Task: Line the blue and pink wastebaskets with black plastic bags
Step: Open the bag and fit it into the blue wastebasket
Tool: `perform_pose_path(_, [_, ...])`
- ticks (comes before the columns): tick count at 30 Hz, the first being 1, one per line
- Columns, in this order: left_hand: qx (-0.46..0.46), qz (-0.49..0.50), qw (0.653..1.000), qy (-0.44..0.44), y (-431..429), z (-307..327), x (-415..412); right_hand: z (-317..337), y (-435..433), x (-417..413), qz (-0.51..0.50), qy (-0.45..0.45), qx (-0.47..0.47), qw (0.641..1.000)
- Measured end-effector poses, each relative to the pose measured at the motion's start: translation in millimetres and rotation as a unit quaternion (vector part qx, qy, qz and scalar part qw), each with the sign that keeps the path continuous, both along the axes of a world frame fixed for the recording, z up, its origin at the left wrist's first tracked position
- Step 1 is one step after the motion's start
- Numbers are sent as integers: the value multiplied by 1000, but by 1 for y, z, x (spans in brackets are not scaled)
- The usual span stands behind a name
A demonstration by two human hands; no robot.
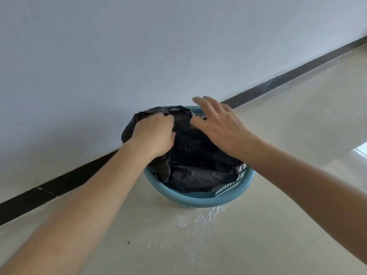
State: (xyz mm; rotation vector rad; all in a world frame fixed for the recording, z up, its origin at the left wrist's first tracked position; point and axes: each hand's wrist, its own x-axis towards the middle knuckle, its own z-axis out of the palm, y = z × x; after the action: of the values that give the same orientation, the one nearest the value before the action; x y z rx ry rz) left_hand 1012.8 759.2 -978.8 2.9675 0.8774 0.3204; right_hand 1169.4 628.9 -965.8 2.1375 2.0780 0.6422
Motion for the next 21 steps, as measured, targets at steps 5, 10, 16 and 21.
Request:
perform_pose_path(5, [30, 83, 992, 88, 17, -14, -1, -11, 2, 18, -102, -40, -66, 992])
perform_pose_path(10, [-56, 71, 996, 12, 36, -21, 12, -9, 6, 45, -190, 117, -5, 975])
perform_pose_path(16, [-43, 48, 997, 30, 50, -38, 21, -28, 24, 69, -298, 298, -36, 906])
perform_pose_path(21, [-221, 66, 972, 40, 66, -44, 24, -41, 24, 81, -329, 439, -55, 835])
